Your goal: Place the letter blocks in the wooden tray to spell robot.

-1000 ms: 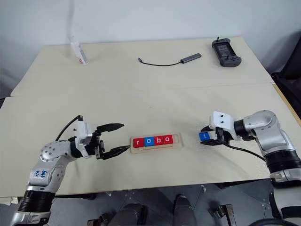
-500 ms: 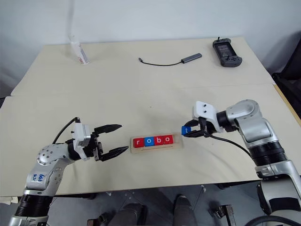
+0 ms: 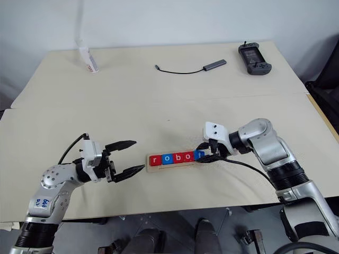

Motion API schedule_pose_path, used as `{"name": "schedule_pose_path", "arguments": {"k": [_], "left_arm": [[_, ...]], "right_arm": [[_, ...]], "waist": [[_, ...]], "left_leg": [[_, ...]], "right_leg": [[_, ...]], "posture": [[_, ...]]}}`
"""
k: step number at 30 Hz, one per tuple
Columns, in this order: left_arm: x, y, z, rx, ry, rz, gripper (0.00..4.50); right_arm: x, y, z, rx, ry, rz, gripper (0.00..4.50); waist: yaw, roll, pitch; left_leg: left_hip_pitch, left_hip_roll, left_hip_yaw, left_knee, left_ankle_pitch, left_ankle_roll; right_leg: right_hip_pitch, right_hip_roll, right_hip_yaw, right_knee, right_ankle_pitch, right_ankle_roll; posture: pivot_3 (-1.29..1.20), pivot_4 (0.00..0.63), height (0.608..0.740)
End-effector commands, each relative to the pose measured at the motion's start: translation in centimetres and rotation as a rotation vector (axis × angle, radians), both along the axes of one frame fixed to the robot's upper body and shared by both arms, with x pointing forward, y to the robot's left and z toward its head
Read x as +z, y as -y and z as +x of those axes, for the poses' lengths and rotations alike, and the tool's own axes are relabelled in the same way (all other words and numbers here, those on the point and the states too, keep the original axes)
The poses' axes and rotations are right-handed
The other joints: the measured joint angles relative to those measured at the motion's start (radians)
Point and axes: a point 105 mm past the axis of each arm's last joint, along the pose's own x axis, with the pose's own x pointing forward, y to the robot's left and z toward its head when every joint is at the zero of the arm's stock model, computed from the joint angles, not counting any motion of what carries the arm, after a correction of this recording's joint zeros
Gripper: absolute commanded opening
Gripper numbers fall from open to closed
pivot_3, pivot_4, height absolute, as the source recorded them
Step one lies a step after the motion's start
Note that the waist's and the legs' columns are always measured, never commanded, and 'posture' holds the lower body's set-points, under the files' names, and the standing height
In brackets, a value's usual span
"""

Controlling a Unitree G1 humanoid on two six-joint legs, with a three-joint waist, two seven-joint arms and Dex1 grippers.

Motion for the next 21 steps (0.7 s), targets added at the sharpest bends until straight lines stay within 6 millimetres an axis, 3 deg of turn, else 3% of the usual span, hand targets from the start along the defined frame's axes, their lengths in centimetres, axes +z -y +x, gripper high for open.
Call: {"name": "schedule_pose_path", "arguments": {"k": [1,3,7,10,14,21], "left_arm": [[1.2,-0.1,-0.3,0.001,0.049,-0.005,4.50],[1.2,-0.1,-0.3,0.000,0.050,-0.006,4.50],[1.2,-0.2,-0.2,0.002,0.050,-0.008,4.50],[1.1,-0.2,-0.2,0.003,0.049,-0.008,4.50],[1.0,-0.2,-0.2,0.003,0.047,-0.009,4.50],[1.0,-0.1,-0.1,-0.006,0.044,-0.008,4.50]], "right_arm": [[1.0,-0.5,-0.2,0.026,0.050,0.013,3.80],[1.6,-0.1,0.0,0.010,0.073,0.014,4.38],[3.3,1.6,-0.2,-0.033,0.084,0.060,4.38],[3.1,3.2,-0.7,-0.062,0.073,0.038,3.79],[2.3,4.7,-1.0,-0.108,0.056,0.005,2.57],[1.1,3.7,-1.1,-0.096,0.046,0.010,0.08]], "waist": [[0.000,0.000,0.000],[0.000,0.000,0.000],[0.001,0.000,0.000],[0.006,0.000,0.000],[0.007,0.000,0.000],[0.000,0.000,0.000]], "left_leg": [[0.000,0.000,0.000,0.000,0.000,0.000],[0.000,0.000,0.000,0.000,0.000,0.000],[0.000,0.000,0.000,0.000,0.000,0.000],[0.000,0.000,0.000,0.000,0.000,0.000],[0.000,0.000,0.000,0.000,0.000,0.001],[0.000,0.001,0.001,0.000,0.000,0.000]], "right_leg": [[0.000,0.000,0.000,0.000,0.000,0.000],[0.000,0.000,0.000,0.000,0.000,0.000],[0.000,0.000,0.000,0.000,0.000,0.000],[0.000,0.000,0.000,0.000,0.000,0.000],[0.000,0.000,0.000,-0.001,0.000,0.000],[0.000,0.001,0.000,0.000,0.000,0.000]], "posture": [[0.00,0.150,0.740],[0.00,0.150,0.740],[0.00,0.150,0.740],[0.00,0.150,0.740],[0.00,0.150,0.740],[0.00,0.150,0.740]]}}
